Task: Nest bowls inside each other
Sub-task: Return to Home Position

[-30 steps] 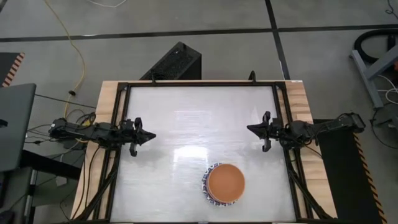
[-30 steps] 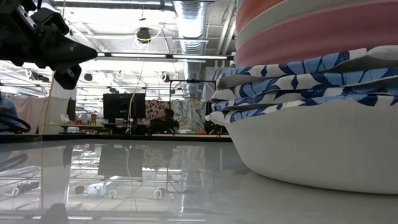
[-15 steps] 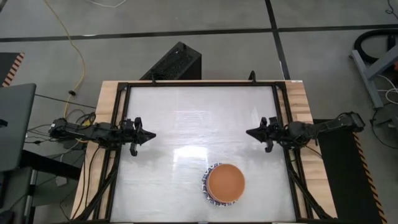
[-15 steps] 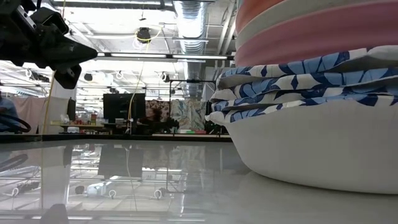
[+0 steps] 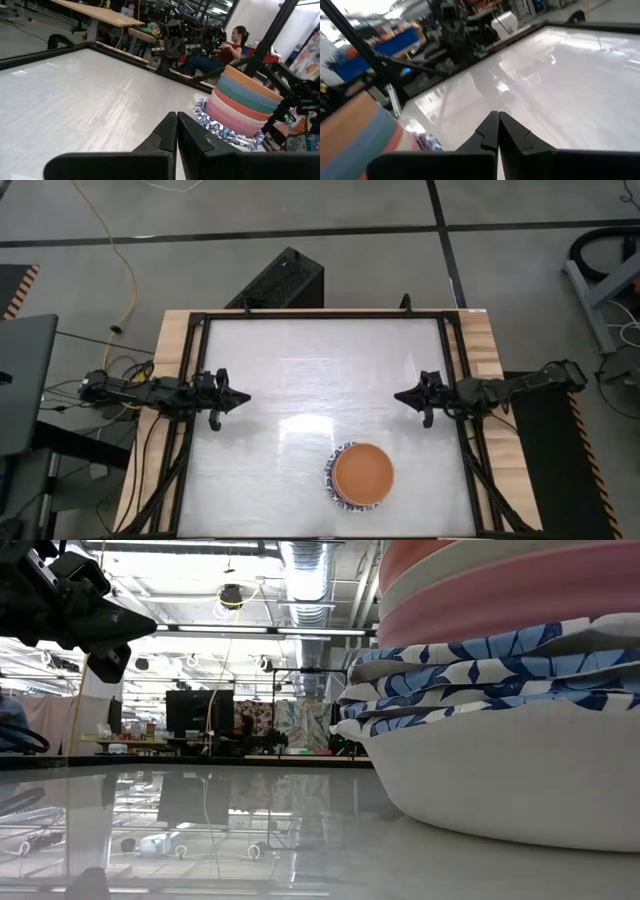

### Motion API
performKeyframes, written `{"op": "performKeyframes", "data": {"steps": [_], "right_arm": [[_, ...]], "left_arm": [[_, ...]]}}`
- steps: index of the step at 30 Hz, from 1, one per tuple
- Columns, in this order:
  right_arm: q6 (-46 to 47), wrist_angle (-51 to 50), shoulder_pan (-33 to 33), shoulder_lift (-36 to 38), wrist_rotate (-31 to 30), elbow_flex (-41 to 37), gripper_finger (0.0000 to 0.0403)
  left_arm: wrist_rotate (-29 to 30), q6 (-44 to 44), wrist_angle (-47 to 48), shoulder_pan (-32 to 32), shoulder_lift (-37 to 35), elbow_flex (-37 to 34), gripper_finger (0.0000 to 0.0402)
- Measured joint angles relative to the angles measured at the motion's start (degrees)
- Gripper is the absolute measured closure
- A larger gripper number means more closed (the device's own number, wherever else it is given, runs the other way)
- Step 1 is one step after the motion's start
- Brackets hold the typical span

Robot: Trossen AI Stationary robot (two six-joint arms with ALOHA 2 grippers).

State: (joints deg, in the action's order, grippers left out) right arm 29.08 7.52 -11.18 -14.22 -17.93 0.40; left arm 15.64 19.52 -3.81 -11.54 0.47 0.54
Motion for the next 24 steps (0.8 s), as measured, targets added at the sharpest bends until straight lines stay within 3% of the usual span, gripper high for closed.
{"op": "performKeyframes", "data": {"steps": [24], "right_arm": [[-0.1,-4.0,0.0,0.0,0.0,0.0,0.0376]], "left_arm": [[0.6,0.0,1.0,-2.0,0.0,0.3,0.0401]]}}
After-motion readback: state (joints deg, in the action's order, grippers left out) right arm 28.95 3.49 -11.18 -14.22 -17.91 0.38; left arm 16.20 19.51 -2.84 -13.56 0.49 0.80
